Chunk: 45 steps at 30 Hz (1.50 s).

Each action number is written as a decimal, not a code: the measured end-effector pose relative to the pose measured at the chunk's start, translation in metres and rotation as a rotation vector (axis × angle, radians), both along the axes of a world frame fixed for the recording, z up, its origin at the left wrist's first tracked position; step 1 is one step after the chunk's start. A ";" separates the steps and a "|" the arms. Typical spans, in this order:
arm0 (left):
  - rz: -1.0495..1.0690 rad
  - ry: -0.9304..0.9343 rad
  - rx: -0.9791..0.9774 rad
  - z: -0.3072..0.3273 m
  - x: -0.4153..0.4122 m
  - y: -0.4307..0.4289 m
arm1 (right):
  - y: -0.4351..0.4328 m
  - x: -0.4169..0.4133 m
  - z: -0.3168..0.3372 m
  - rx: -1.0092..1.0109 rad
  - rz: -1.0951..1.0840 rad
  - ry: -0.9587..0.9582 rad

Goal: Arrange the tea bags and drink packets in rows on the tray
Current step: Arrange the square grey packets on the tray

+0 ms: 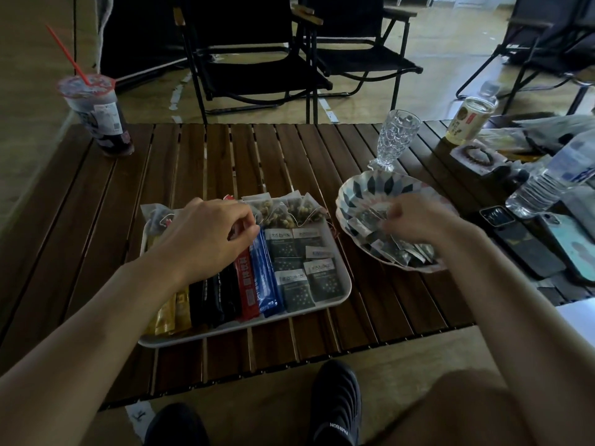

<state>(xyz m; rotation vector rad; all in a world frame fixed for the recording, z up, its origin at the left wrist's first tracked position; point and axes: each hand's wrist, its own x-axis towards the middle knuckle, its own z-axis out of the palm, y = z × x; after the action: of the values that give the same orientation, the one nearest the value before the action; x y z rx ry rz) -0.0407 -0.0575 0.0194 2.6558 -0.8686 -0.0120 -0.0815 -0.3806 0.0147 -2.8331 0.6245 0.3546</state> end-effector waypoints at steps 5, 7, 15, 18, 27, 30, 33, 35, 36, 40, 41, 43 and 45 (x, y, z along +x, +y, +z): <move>0.007 0.009 0.023 -0.003 0.001 -0.005 | -0.048 -0.011 -0.012 -0.033 -0.144 0.110; 0.006 0.002 0.019 -0.003 0.000 -0.007 | -0.049 -0.015 -0.014 0.014 -0.115 0.147; -0.064 -0.004 -0.003 -0.003 -0.002 -0.011 | -0.066 -0.006 -0.036 0.176 -0.263 0.072; -0.064 -0.003 -0.015 -0.004 -0.001 -0.009 | -0.062 -0.006 -0.031 0.188 -0.274 0.050; -0.030 -0.023 -0.011 -0.002 -0.001 0.002 | -0.034 -0.008 0.004 0.246 -0.108 -0.306; 0.004 -0.013 0.021 -0.002 0.000 0.011 | -0.009 -0.007 0.021 0.270 0.029 -0.527; 0.026 0.021 0.020 -0.003 0.002 0.023 | 0.015 -0.001 0.027 0.364 0.193 -0.538; 0.028 0.030 0.016 -0.001 0.001 0.029 | 0.033 0.003 0.023 0.400 0.293 -0.449; 0.028 0.030 0.008 -0.001 0.001 0.032 | 0.042 0.005 0.020 0.393 0.345 -0.406; 0.015 -0.003 -0.039 -0.001 0.000 0.041 | 0.064 0.016 0.006 0.339 0.476 -0.272; 0.014 -0.009 -0.043 -0.002 0.001 0.044 | 0.064 0.020 0.002 0.329 0.481 -0.244; 0.016 -0.009 -0.057 -0.001 0.001 0.046 | 0.063 0.025 -0.004 0.290 0.476 -0.200; 0.015 -0.005 -0.067 -0.002 0.001 0.048 | 0.064 0.029 -0.007 0.231 0.482 -0.185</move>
<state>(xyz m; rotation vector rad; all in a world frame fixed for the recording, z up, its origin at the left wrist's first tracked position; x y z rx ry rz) -0.0392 -0.0092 0.0178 2.6010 -0.8365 0.0265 -0.0523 -0.3168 0.0073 -2.7163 -0.1364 0.2181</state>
